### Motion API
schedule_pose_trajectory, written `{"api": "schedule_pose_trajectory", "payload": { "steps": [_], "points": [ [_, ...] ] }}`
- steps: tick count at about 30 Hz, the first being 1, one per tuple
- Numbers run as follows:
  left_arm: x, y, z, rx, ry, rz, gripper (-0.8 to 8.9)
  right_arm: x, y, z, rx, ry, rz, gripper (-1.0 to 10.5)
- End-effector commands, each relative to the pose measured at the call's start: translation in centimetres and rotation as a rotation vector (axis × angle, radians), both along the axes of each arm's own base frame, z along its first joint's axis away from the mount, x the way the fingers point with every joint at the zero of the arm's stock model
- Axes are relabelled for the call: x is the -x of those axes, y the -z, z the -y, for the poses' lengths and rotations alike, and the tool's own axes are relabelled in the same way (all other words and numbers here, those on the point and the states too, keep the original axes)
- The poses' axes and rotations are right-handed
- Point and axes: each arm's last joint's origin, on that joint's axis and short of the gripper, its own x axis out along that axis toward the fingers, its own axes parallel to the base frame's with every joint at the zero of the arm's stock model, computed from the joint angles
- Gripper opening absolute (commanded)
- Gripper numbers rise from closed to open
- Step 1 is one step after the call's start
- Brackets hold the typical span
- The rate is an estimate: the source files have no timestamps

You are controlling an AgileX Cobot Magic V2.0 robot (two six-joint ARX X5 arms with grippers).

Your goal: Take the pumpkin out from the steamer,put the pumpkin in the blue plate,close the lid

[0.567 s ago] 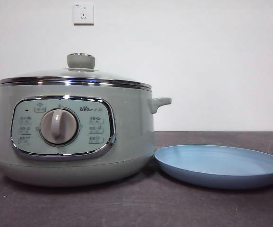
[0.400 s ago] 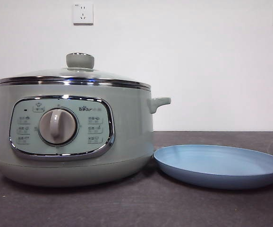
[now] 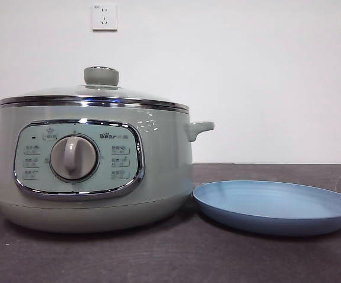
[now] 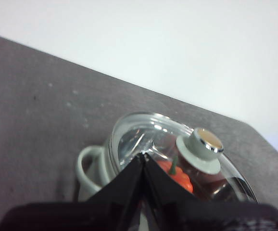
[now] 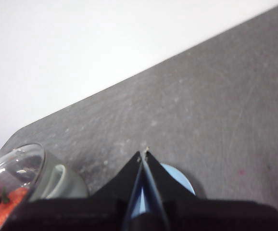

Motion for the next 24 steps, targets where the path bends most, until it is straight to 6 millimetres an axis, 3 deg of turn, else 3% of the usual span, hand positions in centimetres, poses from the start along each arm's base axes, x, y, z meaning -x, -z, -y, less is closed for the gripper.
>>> {"api": "schedule_pose_trajectory", "payload": {
  "steps": [1,5,13,15,18,20,24],
  "points": [
    [-0.8,-1.6,0.0,-0.106,0.028,0.018,-0.08,-0.5,-1.8,-0.1,0.069,-0.013,0.017,-0.1],
    [-2.1,-3.9,0.1,-0.172,0.090,-0.006,-0.08,-1.5,-4.2,-0.2,0.163,-0.040,0.009,-0.1],
    [-4.7,-6.9,0.3,-0.234,0.231,-0.068,0.03,-4.2,-8.0,-1.0,0.285,-0.271,-0.069,0.0],
    [-5.3,-7.3,0.3,-0.221,0.267,-0.080,0.98,-4.9,-8.6,-1.2,0.285,-0.334,-0.094,0.5],
    [-6.0,-7.7,0.6,-0.210,0.295,-0.090,3.88,-5.8,-9.2,-1.3,0.277,-0.356,-0.126,2.8],
    [-6.3,-7.8,0.8,-0.209,0.312,-0.098,4.13,-6.3,-9.3,-1.4,0.274,-0.357,-0.137,4.0],
    [-6.9,-8.1,1.5,-0.208,0.355,-0.103,4.13,-6.9,-8.8,-1.5,0.263,-0.361,-0.180,4.1]
  ]
}}
